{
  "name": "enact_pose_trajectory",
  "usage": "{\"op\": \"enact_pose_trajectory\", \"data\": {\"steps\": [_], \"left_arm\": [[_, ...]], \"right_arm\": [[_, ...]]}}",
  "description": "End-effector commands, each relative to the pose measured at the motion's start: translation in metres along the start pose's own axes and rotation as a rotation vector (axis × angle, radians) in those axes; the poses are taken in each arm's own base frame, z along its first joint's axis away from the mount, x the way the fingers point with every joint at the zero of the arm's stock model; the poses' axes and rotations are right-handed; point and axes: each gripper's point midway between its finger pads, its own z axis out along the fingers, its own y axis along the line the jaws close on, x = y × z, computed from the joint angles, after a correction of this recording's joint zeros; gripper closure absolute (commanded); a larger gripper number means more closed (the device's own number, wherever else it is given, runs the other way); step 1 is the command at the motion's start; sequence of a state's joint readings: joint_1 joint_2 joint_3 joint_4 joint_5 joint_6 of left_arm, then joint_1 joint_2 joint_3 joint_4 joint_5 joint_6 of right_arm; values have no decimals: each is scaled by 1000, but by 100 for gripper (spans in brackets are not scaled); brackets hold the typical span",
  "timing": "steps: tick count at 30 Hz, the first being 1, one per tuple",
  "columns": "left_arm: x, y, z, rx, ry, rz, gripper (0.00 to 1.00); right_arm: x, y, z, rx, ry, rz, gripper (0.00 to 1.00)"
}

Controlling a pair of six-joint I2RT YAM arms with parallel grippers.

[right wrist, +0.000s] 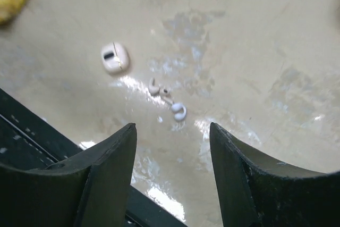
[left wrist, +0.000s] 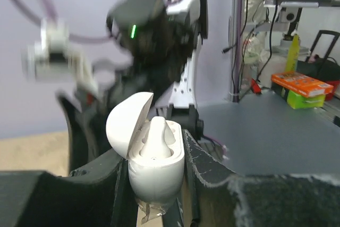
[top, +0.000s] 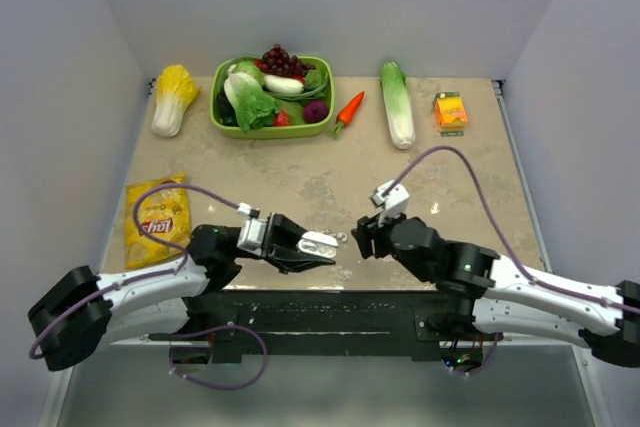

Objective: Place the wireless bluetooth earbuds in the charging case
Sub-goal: Pick up the earbud from the center of the board.

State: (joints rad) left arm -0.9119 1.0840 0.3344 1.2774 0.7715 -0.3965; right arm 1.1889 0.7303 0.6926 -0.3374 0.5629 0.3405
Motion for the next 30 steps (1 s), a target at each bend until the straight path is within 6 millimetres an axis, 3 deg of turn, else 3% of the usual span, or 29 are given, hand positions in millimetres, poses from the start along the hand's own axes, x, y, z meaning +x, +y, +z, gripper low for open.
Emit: {"op": "enact_pose_trajectory", "data": {"steps": [1,5,10,13,21,30], "left_arm": [[-85,-24,-9,6,-275,379,100],[-81,-23,-21,-58,-271,377,100],[-80,-22,-26,-96,-271,370,100],[-77,-22,-26,-92,-268,357,100],[-72,-24,-26,-86,-268,332,100],[-65,-24,-26,-85,-262,311,100]], "right_arm": [[22,21,34,-51,58,89,41],[65,21,73,-76,213,98,46],[75,24,101,-97,234,89,53],[84,14,116,-55,267,90,54],[113,-20,124,25,327,115,56],[138,-18,133,11,395,113,62]]}}
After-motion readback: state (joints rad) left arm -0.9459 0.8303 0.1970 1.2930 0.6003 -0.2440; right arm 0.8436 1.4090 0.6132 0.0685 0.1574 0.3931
